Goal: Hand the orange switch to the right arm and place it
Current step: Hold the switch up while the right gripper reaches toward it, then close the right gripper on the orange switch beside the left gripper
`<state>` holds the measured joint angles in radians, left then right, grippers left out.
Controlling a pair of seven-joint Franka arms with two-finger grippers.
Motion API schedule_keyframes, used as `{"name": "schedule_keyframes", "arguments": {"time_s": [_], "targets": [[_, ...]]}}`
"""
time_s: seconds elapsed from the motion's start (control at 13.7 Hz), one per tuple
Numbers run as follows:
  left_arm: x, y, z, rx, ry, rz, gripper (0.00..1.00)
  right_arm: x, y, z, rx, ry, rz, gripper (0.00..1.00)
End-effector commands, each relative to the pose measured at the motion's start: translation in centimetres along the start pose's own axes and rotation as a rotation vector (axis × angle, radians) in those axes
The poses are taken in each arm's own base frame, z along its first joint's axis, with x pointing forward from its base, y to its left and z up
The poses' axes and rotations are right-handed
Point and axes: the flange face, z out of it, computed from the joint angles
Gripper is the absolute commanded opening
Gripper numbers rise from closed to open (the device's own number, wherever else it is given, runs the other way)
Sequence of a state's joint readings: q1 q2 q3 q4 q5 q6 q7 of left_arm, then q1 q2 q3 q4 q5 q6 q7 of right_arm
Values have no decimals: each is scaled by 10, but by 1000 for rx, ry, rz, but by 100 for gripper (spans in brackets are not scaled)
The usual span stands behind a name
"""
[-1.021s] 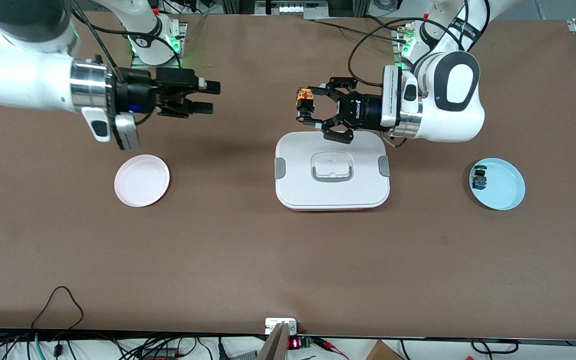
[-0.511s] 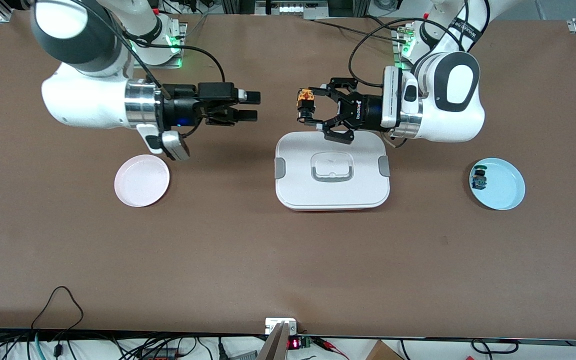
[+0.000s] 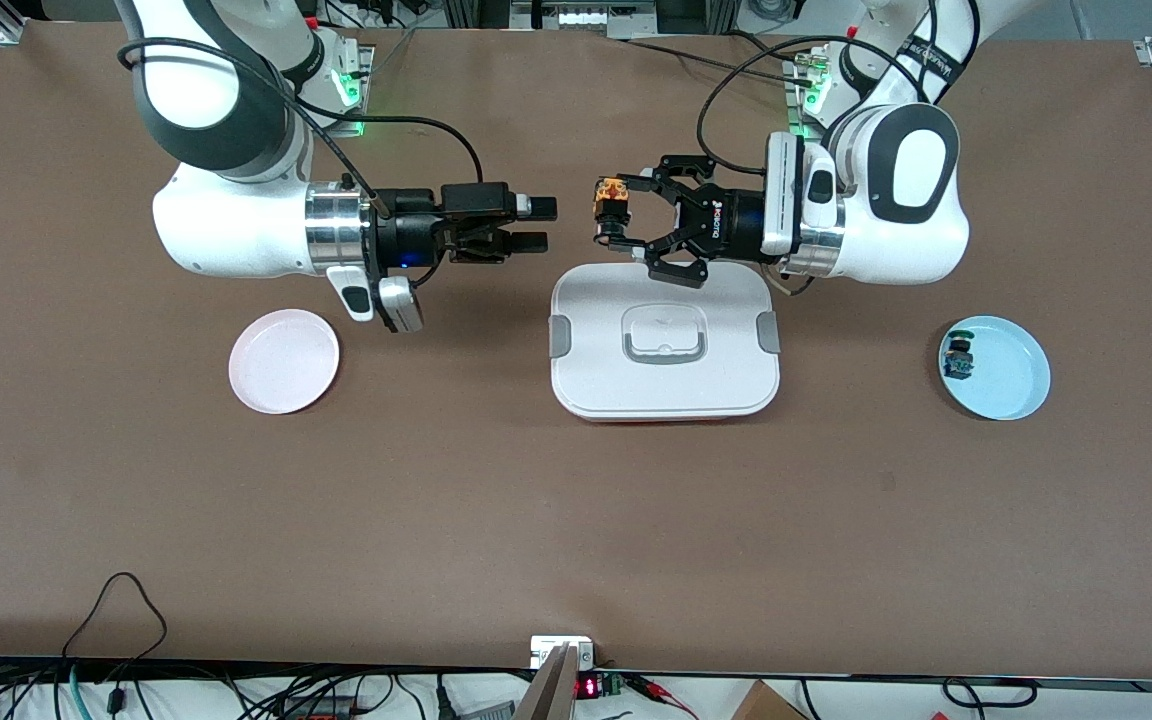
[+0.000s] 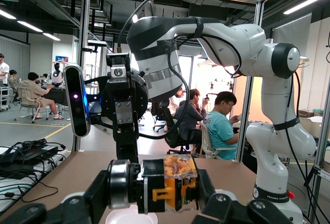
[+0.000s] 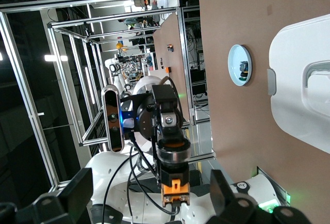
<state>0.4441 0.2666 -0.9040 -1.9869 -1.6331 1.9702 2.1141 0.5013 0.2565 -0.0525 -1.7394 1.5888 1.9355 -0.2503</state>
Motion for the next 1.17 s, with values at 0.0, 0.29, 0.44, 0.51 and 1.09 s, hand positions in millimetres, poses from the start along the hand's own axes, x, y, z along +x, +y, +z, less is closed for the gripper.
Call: {"name": "schedule_keyframes", "arguments": {"time_s": [0.0, 0.29, 0.44, 0.51, 1.09], "targets": [[5, 6, -1, 22, 6, -6, 0, -5, 7, 12, 60, 14, 2, 100], [5, 6, -1, 22, 6, -6, 0, -8, 17, 32, 60, 41, -35, 100], [6, 6, -1, 22, 6, -4, 0, -6, 22, 37, 78, 46, -43, 100], [6, 6, -1, 22, 7, -5, 0, -8, 25, 44, 87, 45, -34, 100], [7, 5, 1, 28, 22, -11, 0, -18, 23, 70, 115, 108, 10, 100]]}}
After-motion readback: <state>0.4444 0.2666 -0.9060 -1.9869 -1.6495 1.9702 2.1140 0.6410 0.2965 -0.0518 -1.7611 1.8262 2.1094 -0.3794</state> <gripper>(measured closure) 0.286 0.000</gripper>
